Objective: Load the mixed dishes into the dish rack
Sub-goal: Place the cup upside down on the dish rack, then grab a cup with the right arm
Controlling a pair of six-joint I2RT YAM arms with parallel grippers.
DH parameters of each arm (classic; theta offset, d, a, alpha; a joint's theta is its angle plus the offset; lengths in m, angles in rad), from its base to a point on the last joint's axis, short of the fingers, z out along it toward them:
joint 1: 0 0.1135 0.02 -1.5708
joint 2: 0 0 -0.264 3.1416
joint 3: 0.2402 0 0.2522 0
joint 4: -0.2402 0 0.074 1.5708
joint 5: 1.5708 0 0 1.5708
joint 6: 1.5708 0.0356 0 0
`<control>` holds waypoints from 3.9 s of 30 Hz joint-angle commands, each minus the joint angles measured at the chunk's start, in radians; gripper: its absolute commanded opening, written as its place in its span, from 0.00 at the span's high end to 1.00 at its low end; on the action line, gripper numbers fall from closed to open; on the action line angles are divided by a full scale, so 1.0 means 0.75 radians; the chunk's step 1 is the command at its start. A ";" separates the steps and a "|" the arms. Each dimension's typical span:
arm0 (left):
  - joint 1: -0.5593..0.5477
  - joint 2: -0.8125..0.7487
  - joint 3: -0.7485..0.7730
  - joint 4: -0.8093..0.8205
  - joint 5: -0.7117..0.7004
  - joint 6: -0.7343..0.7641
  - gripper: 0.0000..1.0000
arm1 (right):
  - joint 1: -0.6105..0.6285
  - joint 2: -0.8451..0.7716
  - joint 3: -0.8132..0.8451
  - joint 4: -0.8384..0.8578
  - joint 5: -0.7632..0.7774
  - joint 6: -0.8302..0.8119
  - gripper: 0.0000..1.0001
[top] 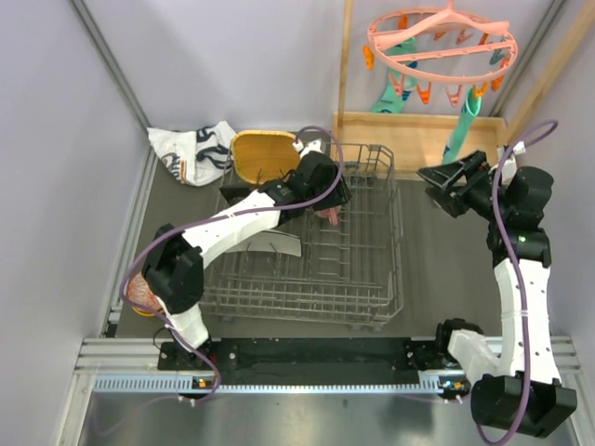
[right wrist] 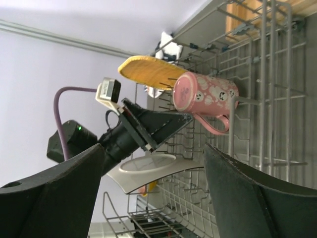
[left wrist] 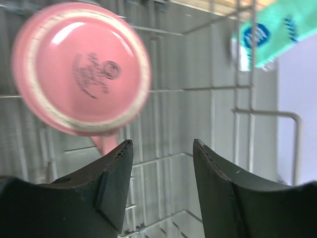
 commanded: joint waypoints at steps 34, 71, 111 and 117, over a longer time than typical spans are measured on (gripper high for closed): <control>-0.009 -0.463 -0.140 0.156 0.099 0.088 0.41 | 0.054 0.916 0.654 -0.626 1.284 -0.609 0.17; 0.030 -0.530 -0.268 0.099 0.075 0.090 0.39 | 0.052 1.368 0.715 -0.418 1.286 -0.587 0.31; 0.046 -0.610 -0.293 0.124 0.091 0.051 0.39 | 0.052 0.575 0.143 -0.475 0.875 -0.525 1.00; 0.046 -0.620 -0.291 0.126 0.091 0.058 0.39 | 0.052 0.352 0.163 -0.598 0.863 -0.574 1.00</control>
